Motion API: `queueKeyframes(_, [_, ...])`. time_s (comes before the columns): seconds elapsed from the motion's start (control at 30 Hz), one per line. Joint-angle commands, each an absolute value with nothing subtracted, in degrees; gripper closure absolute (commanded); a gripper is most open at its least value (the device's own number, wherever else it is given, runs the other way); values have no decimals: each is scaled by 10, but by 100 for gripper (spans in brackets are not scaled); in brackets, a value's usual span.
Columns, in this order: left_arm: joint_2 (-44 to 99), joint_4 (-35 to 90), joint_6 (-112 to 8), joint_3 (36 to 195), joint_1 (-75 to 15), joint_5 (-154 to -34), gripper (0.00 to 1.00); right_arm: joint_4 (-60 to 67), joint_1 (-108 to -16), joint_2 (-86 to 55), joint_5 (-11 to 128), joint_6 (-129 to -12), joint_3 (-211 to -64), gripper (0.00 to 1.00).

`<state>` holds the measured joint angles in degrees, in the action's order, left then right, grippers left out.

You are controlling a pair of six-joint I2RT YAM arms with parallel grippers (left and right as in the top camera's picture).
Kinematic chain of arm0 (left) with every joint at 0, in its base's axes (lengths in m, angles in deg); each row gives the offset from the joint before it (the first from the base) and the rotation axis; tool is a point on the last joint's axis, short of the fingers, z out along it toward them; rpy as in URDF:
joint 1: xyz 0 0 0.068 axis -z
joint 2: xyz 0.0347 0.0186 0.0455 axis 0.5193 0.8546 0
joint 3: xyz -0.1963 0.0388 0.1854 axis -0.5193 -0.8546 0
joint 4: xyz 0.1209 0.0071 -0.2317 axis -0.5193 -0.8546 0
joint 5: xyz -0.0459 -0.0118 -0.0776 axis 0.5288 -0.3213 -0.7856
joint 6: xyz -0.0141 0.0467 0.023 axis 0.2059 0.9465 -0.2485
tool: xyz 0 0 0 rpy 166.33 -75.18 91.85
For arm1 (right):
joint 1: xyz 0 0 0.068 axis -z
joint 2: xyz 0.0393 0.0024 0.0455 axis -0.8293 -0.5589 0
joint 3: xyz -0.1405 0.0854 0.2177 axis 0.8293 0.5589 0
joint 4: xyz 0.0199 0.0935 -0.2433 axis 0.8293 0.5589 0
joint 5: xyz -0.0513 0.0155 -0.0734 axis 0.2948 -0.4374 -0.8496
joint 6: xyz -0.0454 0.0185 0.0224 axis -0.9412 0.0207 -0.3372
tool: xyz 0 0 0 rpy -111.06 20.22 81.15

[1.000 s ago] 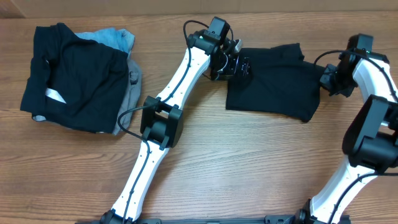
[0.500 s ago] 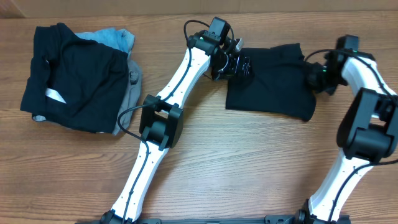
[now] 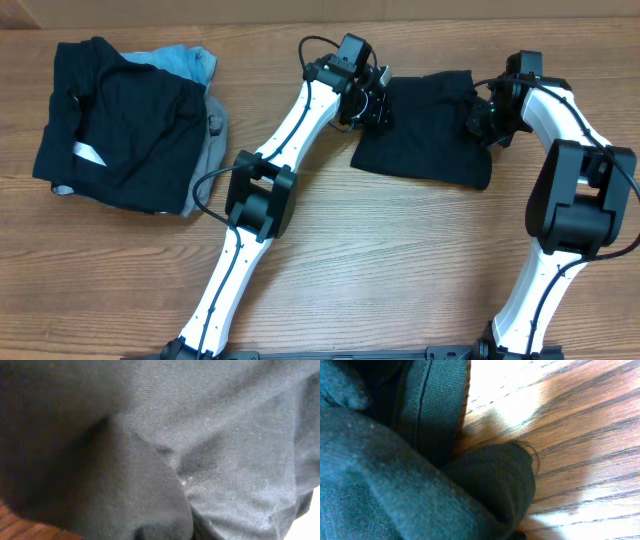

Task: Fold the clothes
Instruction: 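Grasp the folded shirt with the left gripper and lift it toward the stack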

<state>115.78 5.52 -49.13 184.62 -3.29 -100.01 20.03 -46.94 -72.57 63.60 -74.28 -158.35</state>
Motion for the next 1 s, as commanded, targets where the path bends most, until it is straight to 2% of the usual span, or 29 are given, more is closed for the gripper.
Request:
queueKeyframes(0.0, [1201,53,-490,1823,-21,-995,96,221,-465,-757,629,-775,-1580,96])
queueKeyframes(0.2, [1196,59,-520,1884,-59,-996,96,303,-410,-757,593,-775,-1682,96])
queueKeyframes(0.43, [1194,64,-636,2163,-132,-920,96,349,-374,-757,593,-775,-1817,96])
queueKeyframes(0.7, [1007,65,-657,2159,-216,-759,96,339,-377,-757,632,-768,-1828,96])
queueKeyframes(0.97, [829,-19,-578,2159,-228,-531,96,340,-377,-757,661,-753,-1828,96])
